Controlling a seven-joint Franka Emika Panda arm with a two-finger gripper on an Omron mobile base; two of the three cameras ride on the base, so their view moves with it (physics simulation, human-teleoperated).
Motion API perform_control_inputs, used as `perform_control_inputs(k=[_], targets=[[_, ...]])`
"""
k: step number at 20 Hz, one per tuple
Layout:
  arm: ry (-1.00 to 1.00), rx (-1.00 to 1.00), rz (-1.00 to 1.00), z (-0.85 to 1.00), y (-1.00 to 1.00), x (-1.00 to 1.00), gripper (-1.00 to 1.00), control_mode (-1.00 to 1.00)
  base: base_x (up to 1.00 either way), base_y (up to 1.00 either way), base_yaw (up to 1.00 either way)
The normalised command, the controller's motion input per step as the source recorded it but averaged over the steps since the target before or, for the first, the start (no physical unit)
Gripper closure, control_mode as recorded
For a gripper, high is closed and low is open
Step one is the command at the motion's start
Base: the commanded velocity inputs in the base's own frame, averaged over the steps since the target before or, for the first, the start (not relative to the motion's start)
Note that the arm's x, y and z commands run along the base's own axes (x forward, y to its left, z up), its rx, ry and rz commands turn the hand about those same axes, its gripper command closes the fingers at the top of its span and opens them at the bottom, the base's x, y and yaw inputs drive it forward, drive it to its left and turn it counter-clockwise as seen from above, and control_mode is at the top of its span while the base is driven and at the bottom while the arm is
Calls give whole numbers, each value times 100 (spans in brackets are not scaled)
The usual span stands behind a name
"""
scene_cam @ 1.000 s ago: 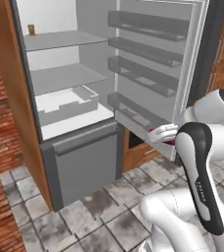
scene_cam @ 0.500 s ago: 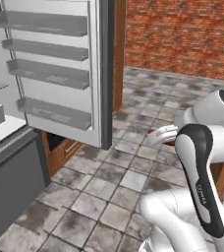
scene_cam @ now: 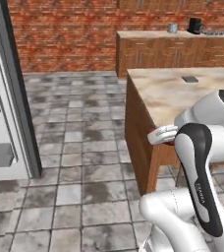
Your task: Take the steak from the fridge and place it on the digital scale on the counter by the fridge. Wait a few seconds for a reading, then move it to the plate on the dining counter.
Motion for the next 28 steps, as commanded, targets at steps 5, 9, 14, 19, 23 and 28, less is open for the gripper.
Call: perform_control_inputs(k=[5, 9, 14, 19, 23, 28], targets=[[0, 0, 0, 0, 0, 0, 100, 100, 67, 17, -53], [0, 0, 0, 0, 0, 0, 100, 100, 86, 46, -40], [0, 0, 0, 0, 0, 0, 100, 100, 92, 60, -31], [0, 0, 0, 0, 0, 0, 100, 100, 71, 82, -23], [0, 0, 0, 0, 0, 0, 100, 100, 57, 94, -22], [0, 0, 0, 0, 0, 0, 100, 100, 64, 88, -18]])
